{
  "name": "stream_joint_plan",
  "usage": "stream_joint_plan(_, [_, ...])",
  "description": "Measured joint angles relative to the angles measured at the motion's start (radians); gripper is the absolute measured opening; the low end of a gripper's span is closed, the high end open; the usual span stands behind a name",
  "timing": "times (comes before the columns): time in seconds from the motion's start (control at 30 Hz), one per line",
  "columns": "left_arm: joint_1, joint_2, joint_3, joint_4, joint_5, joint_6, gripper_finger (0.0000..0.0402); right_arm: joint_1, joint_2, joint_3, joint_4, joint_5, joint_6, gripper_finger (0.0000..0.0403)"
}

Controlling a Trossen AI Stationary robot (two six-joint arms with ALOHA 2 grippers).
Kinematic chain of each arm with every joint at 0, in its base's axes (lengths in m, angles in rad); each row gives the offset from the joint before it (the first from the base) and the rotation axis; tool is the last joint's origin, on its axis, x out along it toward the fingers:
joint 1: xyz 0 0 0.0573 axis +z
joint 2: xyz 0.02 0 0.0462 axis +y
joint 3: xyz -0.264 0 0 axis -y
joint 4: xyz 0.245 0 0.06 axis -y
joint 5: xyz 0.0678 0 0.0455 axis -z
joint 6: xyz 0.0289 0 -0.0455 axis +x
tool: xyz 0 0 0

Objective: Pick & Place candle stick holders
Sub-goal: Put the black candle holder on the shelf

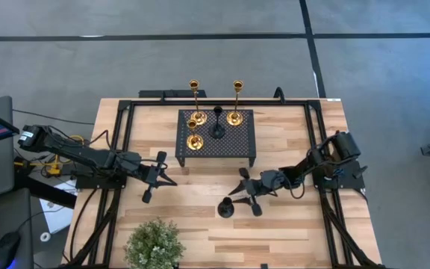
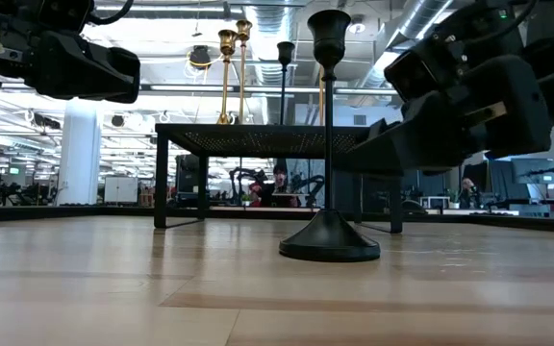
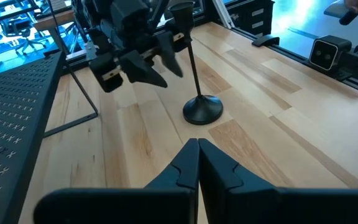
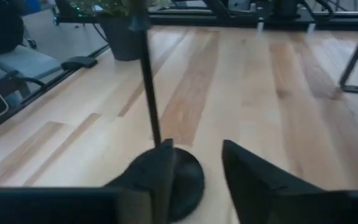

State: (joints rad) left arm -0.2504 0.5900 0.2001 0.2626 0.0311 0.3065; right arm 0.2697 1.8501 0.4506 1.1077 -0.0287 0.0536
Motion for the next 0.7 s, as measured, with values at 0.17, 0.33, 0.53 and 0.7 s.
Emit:
stream_joint_plan(0.17, [0.0, 0.0, 0.0, 0.0, 0.0, -0.004, 0.0004, 0.018, 0.019, 0.031, -0.004, -0.002, 0.0, 0.0196])
stream_joint_plan(0.33, [0.0, 0.0, 0.0, 0.0, 0.0, -0.008, 0.0004, 0.036, 0.019, 0.058, -0.019, -0.024, 0.025, 0.0221])
stream_joint_plan(0.53, [0.0, 0.0, 0.0, 0.0, 0.0, -0.008, 0.0004, 0.053, 0.019, 0.096, -0.038, -0.025, 0.03, 0.0196])
stream_joint_plan(0.7, [0.0, 0.0, 0.0, 0.0, 0.0, -0.008, 0.0004, 0.064, 0.019, 0.126, -0.058, -0.025, 0.029, 0.016])
